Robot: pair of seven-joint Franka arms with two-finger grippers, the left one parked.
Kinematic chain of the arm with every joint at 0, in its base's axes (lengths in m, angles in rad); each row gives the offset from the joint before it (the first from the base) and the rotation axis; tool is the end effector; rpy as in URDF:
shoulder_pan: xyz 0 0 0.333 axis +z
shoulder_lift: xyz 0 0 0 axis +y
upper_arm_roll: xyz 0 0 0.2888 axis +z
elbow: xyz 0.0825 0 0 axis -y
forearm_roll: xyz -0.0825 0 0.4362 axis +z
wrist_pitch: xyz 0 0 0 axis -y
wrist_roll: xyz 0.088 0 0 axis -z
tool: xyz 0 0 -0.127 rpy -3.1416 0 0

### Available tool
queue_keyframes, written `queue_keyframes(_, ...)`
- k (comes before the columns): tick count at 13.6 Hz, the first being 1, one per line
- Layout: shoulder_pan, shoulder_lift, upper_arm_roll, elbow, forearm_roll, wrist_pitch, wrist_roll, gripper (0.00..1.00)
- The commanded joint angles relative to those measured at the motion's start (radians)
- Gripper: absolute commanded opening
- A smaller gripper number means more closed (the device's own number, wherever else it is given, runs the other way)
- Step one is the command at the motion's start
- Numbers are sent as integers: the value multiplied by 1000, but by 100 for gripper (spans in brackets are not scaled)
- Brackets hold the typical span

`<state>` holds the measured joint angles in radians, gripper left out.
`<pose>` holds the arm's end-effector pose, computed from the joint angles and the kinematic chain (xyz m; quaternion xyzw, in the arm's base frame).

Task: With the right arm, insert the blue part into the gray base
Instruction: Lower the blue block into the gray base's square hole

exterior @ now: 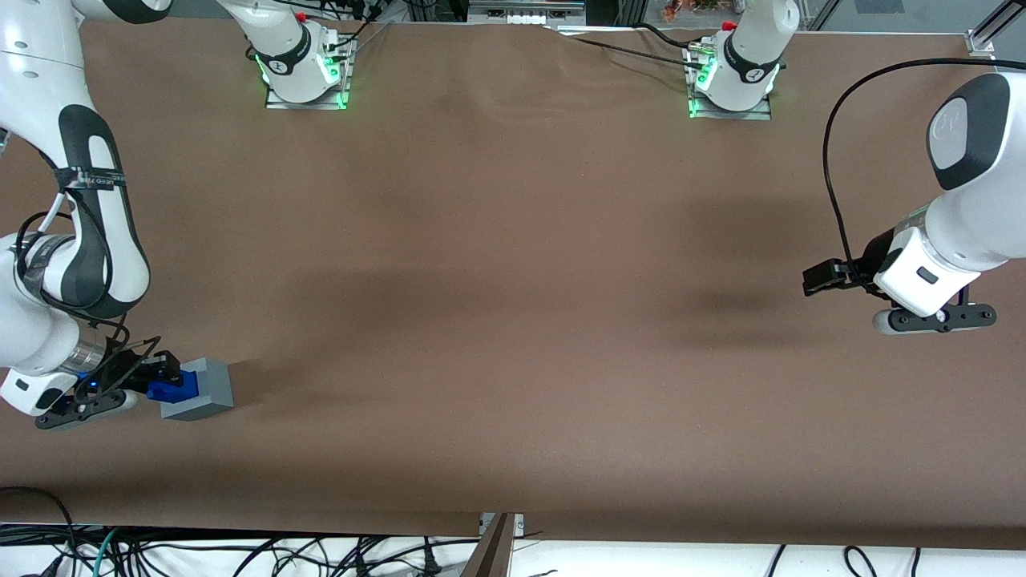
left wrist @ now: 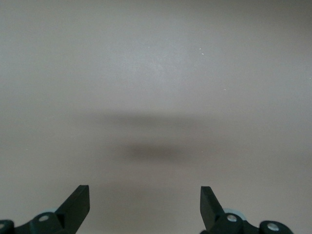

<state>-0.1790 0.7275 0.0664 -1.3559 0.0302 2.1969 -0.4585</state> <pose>0.7705 -0.0944 0.2366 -0.9858 -0.1542 -0.0647 0.0167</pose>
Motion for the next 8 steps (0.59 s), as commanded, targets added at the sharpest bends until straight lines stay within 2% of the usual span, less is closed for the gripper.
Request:
queue_keyframes(1,-8,24,7,24,43,20,-15,100)
queue_keyframes(4,-7,-13,10,41,45,-17,-17,99)
queue_keyframes(8,-2,-62,12,168,43,-271,-12,100)
